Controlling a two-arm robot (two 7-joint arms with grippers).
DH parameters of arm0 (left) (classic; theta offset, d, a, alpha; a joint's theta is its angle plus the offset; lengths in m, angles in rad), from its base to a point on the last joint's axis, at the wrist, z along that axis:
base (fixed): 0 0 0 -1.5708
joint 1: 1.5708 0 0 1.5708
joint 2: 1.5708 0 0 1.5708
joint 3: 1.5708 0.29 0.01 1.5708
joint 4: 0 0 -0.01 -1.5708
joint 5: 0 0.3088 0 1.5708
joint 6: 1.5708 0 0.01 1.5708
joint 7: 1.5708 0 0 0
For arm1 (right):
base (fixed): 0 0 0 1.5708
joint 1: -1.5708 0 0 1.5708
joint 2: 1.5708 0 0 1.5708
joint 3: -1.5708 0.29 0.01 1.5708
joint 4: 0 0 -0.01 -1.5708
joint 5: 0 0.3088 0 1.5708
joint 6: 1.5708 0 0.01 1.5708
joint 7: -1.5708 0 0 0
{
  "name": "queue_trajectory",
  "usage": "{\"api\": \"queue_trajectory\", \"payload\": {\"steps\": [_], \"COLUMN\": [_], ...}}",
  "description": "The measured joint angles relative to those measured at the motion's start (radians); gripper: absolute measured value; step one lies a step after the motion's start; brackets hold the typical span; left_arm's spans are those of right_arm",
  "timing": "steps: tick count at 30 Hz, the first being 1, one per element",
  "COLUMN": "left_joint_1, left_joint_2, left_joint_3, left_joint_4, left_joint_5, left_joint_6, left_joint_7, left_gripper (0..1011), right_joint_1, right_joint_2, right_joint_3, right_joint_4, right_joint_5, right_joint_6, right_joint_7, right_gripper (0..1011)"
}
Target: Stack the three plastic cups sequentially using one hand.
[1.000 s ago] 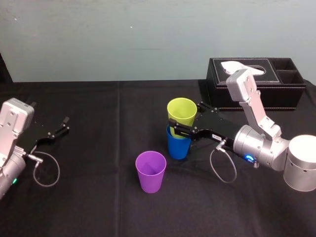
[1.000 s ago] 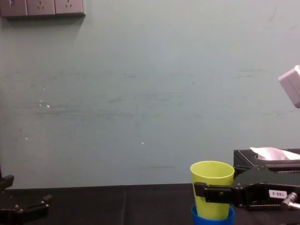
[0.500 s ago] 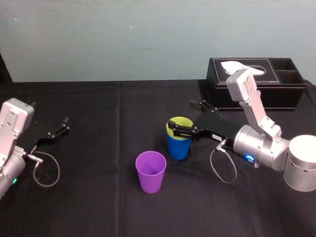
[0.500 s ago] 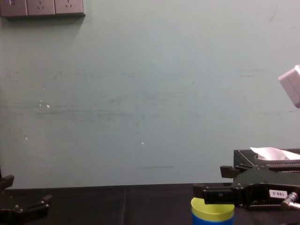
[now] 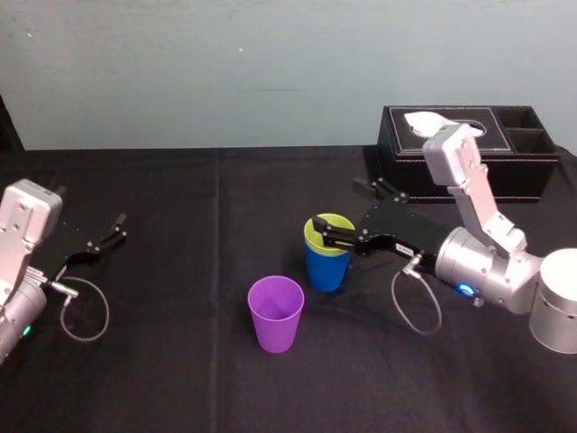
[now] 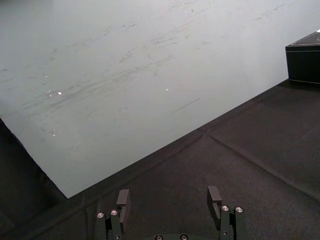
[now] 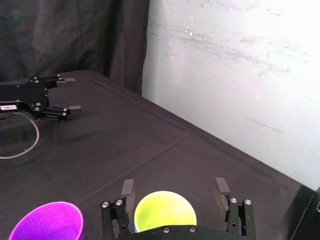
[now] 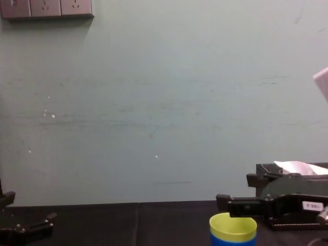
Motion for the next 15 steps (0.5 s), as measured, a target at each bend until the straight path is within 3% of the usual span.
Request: {"api": "queue_trajectory", "payload": {"steps": [7, 15], "left_joint_1": [0.0, 0.0], "left_joint_2": [0.0, 0.0], "left_joint_3": [0.0, 0.0], "left_joint_4": [0.0, 0.0], "left_joint_5": [0.0, 0.0], "left_joint_6": [0.0, 0.0], "left_joint_7": [0.0, 0.0], "left_gripper": [1011, 1011], "right_joint_1": [-0.036, -0.05], "right_joint_2": [0.044, 0.136], "right_joint_3": [0.014, -0.001], "right_joint_4": [-0.077, -0.126], "right_joint_5": [-0.005, 0.044], "right_joint_6": [0.005, 0.006], "right_joint_7": [0.012, 0.152], "right_gripper": [1003, 1003]}}
